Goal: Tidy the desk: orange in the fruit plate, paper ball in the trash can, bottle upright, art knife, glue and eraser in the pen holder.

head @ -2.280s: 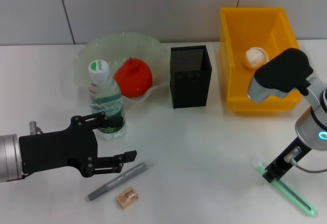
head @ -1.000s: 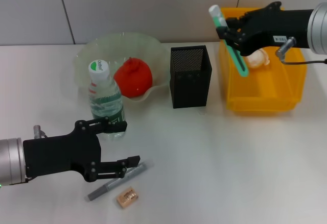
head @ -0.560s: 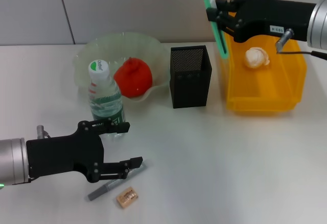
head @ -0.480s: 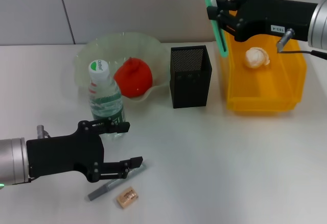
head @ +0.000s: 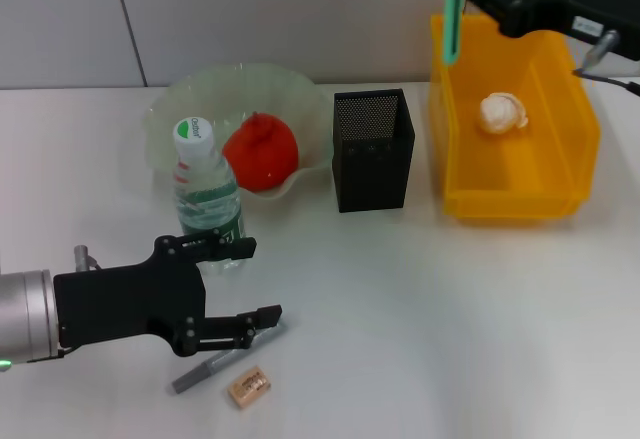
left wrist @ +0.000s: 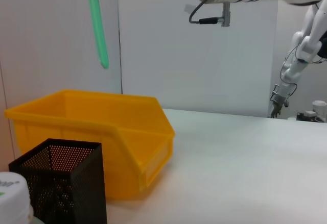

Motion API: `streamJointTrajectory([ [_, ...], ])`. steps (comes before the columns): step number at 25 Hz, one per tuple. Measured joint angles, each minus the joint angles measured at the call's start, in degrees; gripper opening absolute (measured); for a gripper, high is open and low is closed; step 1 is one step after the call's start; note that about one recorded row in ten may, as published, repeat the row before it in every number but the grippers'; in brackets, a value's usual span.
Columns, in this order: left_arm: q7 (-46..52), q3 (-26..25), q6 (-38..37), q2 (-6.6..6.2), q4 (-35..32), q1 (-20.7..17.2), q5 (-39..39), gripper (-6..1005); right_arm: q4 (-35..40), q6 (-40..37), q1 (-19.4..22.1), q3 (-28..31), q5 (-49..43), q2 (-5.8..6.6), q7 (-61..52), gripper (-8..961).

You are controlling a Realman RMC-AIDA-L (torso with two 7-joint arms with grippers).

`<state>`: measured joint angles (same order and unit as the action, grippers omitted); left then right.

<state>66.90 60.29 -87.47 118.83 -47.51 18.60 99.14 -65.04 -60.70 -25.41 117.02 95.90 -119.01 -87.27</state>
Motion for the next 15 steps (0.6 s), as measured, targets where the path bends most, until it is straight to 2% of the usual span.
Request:
streamJointTrajectory([
  [3,-0.08,0.00,-0.11,0.00,0.28,0.06,-0.01,803,4.94,-4.11,-2.34,5.44,0.10,0.15,0.64,180],
  [5,-0.16,0.00,-0.12,0.00,0.31,0.11,-0.03,802,6.85,-5.07,-3.22,6.72,-0.11,0.48,0.71,180],
  [8,-0.51,0.00,-0.26,0.00,0.43,0.19,-0.08,802,9.21,-5.22,-4.14,6.86,-0.22,1.14,0.95,180],
  [15,-0.63,1.46,-0.30,0.00,0.59,0.22,-0.11,802,13.37,-4.52,-6.57,6.94,-1.28,1.42,1.99,180],
])
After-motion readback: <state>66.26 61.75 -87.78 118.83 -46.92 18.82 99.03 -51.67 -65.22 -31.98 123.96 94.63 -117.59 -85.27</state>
